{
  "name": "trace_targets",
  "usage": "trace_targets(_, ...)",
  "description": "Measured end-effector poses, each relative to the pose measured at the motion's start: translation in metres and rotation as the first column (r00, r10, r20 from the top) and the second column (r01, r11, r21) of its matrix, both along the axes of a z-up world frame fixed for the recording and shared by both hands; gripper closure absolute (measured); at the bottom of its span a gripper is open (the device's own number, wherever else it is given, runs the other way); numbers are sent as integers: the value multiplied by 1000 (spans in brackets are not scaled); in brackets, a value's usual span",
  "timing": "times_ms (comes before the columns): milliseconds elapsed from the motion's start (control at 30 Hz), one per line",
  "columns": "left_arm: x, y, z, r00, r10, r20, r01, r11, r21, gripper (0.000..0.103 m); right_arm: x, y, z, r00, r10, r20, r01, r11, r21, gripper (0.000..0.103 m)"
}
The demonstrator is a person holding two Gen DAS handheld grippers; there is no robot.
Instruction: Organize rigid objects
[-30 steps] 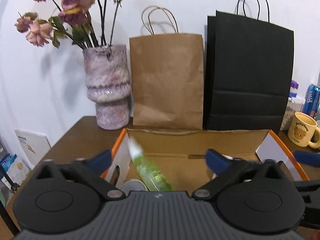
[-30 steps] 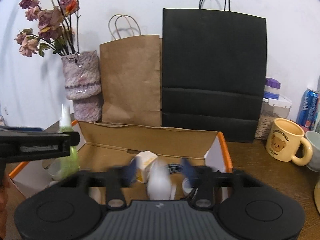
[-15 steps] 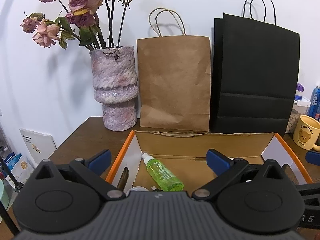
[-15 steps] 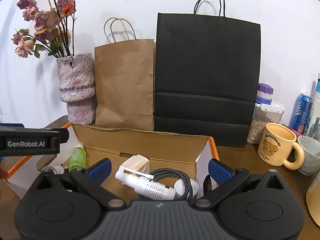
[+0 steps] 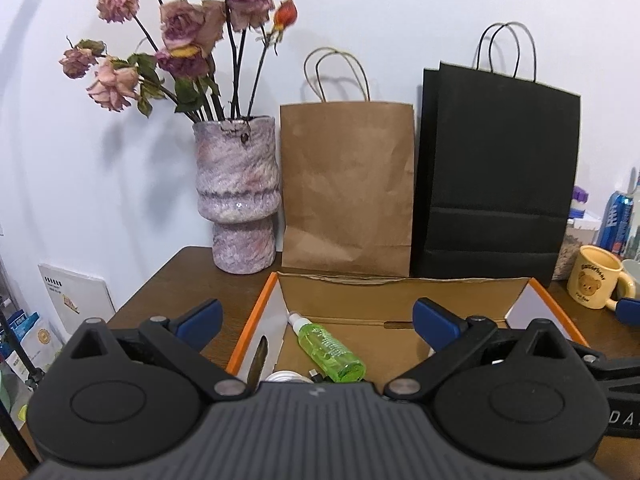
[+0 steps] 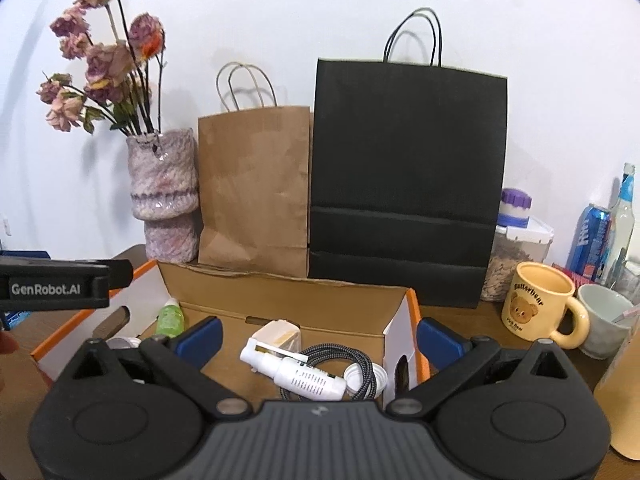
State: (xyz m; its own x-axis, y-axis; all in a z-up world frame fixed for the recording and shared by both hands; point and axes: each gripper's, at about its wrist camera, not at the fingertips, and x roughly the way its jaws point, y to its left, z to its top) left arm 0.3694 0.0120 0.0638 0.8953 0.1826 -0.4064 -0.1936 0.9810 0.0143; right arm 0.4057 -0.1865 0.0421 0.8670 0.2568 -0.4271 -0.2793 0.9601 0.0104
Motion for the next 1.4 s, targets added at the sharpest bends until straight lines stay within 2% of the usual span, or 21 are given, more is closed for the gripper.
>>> trace_targets(500,-80,3,18,998,-20,54,21,1000,-15,0,-79,-15,26,996,20,89,-23,999,27,0)
trace_targets(667,-115,-3,20,997,-44,68,44,999,-4,0,-113,-22,24,995,11,100,-14,999,29,0)
trace_targets(1067,-196,-7,0,997,-71,36,71,997,-1,0,-200,-45,2,999,6,52,-7,1000,17,0)
trace_targets(1400,-253,-2,-25,995,-96,12,96,994,-56,0,-254,-56,-13,1000,4,17,-4,1000,30,0)
